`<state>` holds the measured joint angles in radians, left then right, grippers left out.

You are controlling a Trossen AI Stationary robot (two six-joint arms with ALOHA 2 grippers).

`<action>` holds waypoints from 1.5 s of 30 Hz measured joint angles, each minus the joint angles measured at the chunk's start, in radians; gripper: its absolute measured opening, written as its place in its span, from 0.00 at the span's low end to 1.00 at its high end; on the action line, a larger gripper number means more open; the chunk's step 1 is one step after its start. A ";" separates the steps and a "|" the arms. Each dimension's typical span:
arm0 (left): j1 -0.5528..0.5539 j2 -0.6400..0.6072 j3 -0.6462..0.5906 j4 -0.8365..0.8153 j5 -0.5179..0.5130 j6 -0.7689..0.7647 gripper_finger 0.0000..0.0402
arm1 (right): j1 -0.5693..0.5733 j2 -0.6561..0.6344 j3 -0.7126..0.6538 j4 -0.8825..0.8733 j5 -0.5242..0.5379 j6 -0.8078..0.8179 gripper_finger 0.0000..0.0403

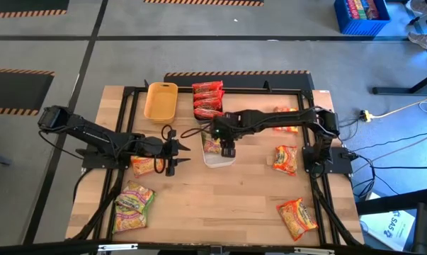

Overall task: Sort Maruchan noodles
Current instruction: Put the top green noodle pack into the white bin

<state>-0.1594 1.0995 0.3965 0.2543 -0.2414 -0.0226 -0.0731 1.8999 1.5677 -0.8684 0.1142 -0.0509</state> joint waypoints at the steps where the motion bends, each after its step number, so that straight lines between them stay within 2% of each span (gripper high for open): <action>1: 0.000 0.000 0.000 0.000 0.000 0.000 0.43 | 0.000 0.000 0.000 -0.009 0.017 0.019 0.48; 4: 0.000 0.000 0.000 0.000 0.000 0.000 0.43 | 0.000 0.005 0.000 -0.021 0.050 0.030 0.48; 9: 0.000 0.000 0.000 0.000 0.000 0.000 0.43 | -0.001 0.027 -0.018 0.011 0.025 0.028 0.48; 13: 0.000 0.000 0.000 0.000 0.000 0.000 0.43 | -0.001 0.034 -0.058 0.033 0.057 0.022 0.48; 16: 0.000 0.000 0.000 0.000 0.000 0.000 0.43 | -0.001 0.035 -0.062 0.032 0.051 0.023 0.45; 20: 0.000 0.000 0.000 0.000 0.000 0.000 0.43 | -0.001 0.035 -0.062 0.045 0.051 0.017 0.34; 28: 0.000 0.000 0.000 0.000 0.000 -0.001 0.43 | -0.001 0.035 -0.061 0.050 0.052 -0.041 0.04; 30: 0.000 0.000 0.000 0.000 0.000 -0.001 0.43 | 0.000 0.035 -0.061 0.056 0.057 -0.071 0.02; 35: 0.000 0.000 0.000 0.000 0.000 -0.001 0.43 | 0.012 0.035 -0.061 0.068 0.153 -0.140 0.00; 41: 0.000 0.000 0.000 0.001 0.000 -0.001 0.43 | 0.059 0.011 -0.061 0.118 0.366 -0.237 0.00; 45: 0.000 0.000 0.000 0.001 -0.001 -0.001 0.43 | 0.084 0.007 -0.061 0.139 0.395 -0.273 0.00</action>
<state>-0.1593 1.0996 0.3965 0.2550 -0.2420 -0.0231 0.0110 1.9068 1.5071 -0.7293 0.5093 -0.3236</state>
